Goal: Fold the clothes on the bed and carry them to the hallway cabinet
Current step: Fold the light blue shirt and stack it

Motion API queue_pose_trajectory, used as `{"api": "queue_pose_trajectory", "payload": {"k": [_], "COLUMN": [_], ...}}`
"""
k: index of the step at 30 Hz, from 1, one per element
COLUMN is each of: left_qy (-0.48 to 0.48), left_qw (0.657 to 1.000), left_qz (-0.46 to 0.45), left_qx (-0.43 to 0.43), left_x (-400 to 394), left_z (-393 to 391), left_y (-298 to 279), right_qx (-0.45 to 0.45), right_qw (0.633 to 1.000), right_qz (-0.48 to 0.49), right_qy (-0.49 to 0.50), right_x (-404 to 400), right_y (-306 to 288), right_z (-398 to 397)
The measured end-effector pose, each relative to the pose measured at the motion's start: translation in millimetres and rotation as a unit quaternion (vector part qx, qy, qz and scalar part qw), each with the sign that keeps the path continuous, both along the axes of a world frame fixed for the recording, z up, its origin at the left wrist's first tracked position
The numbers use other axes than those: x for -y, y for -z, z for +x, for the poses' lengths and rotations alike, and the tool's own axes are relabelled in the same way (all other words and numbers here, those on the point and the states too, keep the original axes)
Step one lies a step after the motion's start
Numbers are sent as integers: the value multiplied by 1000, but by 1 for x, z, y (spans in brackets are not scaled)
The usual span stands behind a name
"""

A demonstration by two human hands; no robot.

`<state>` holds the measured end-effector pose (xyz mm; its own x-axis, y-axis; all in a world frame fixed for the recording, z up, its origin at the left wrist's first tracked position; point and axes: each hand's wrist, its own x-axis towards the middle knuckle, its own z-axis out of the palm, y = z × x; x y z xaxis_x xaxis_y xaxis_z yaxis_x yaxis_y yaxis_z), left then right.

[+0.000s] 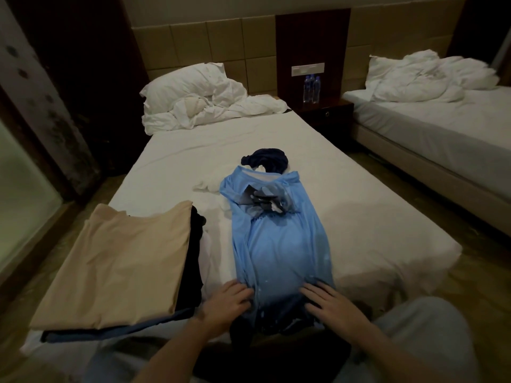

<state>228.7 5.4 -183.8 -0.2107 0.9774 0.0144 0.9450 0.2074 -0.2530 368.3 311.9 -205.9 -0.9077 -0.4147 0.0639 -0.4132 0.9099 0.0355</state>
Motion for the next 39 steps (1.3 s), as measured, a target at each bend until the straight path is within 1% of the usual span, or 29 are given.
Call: {"api": "queue_pose_trajectory", "payload": {"k": [1,3,4,6,7,9,10,13,17,19,21,22,23,24,25,26,27,28,30,32,33,35,37,39], "left_qy": [17,29,28,20,17,26,29,34,32,9,-21,-44,-80,-139,-205,-267,-315,-351,-390,-416,-422,-408,-379,-379], "left_qw": [1000,999,998,998,998,999,999,998,994,994,995,994,988,971,940,899,855,812,728,649,617,549,481,421], "left_qz": [-13,-37,-47,-57,-53,-30,-14,60,109,111,95,85,90,102,122,156,202,246,329,406,435,487,532,560], "left_qx": [-6,-17,-24,-21,-16,-11,-8,1,3,16,35,53,97,167,243,309,359,396,458,491,501,544,585,605], "left_x": [1,3,3,0,-2,-6,-7,-6,-19,-23,-23,-25,-28,-33,-37,-41,-44,-48,-54,-58,-60,-64,-68,-71], "left_z": [-4,-10,-12,-11,-11,-14,-15,-14,-11,-7,-5,-6,-8,-11,-14,-17,-21,-25,-32,-41,-47,-58,-71,-87], "left_y": [-3,-5,-5,-2,1,10,15,26,15,7,2,-1,-5,-10,-15,-20,-23,-28,-36,-49,-54,-65,-77,-90], "right_qx": [-26,-67,-69,-37,-39,-79,-98,-147,-182,-199,-207,-206,-194,-174,-152,-130,-104,-78,-29,-15,-21,-27,-29,-38], "right_qw": [999,997,997,997,994,988,987,985,977,973,973,975,979,984,988,988,981,964,917,848,813,767,737,705], "right_qz": [11,21,24,22,21,33,45,88,106,106,76,57,40,22,-2,-44,-108,-178,-294,-429,-481,-533,-564,-607], "right_qy": [-19,-28,-12,64,101,130,117,27,-26,-53,-67,-63,-44,-16,21,70,124,180,268,313,327,355,370,364], "right_x": [-3,-7,-9,-15,-20,-27,-29,-30,-25,-27,-28,-27,-25,-23,-21,-20,-16,-14,-11,-8,-7,-7,-12,-18], "right_y": [-2,-3,-5,-6,-2,8,15,30,27,22,15,11,7,1,-5,-13,-25,-36,-56,-76,-85,-102,-114,-124], "right_z": [0,-3,-4,-1,2,8,8,0,-22,-27,-30,-31,-33,-36,-41,-46,-50,-55,-65,-76,-84,-99,-116,-134]}}
